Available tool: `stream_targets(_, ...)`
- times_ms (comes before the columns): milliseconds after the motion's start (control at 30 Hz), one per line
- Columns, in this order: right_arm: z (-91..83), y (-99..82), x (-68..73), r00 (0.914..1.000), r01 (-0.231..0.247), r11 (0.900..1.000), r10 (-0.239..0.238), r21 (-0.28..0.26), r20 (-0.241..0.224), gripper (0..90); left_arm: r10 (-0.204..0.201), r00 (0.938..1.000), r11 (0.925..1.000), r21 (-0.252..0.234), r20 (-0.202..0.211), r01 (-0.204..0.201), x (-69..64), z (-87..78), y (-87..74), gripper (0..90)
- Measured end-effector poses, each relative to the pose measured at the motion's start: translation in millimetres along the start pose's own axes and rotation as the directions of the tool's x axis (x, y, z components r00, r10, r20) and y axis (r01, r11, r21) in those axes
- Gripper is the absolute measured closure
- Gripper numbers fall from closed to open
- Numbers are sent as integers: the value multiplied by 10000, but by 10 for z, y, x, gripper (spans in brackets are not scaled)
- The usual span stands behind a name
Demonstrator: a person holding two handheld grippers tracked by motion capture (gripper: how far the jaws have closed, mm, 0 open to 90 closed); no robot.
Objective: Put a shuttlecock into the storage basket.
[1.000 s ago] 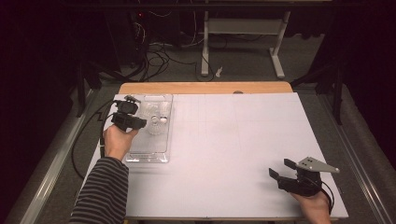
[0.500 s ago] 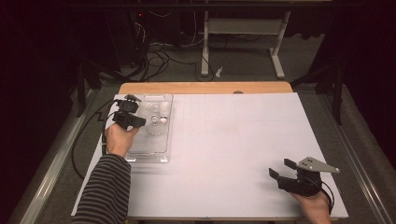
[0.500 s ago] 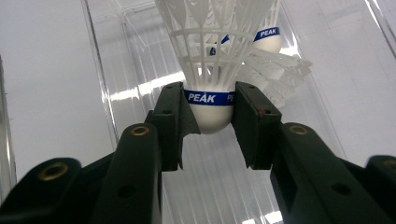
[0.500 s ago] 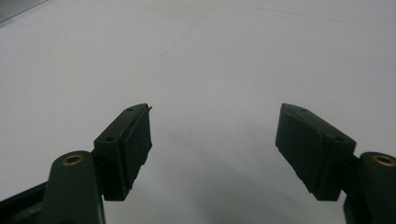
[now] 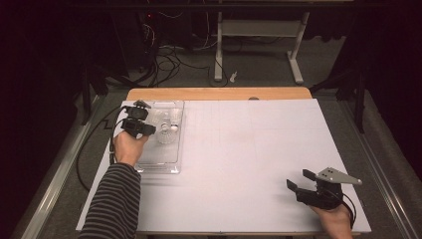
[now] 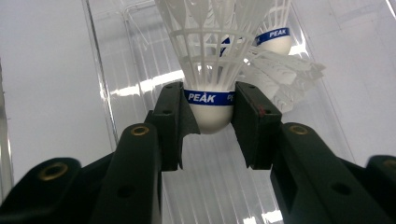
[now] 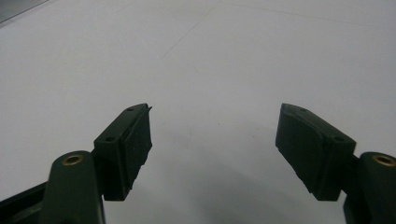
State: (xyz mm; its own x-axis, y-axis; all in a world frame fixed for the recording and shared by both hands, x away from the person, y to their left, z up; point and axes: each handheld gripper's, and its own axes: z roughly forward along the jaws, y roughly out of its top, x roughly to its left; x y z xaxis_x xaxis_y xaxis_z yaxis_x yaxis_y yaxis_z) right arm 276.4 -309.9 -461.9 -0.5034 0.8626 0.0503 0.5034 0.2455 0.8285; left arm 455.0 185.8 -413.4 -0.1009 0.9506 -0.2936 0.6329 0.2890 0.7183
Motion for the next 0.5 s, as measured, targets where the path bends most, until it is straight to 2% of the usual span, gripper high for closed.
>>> stream_targets(233,-1,0,1,10000,-39,10000,39,15,8,275,126,9999,9999,-24,40,-126,-9,22,-18,636)
stream_targets(500,-1,-1,-1,10000,-2,10000,2,-9,0,275,172,9997,9998,-25,169,-172,-33,6,-33,528)
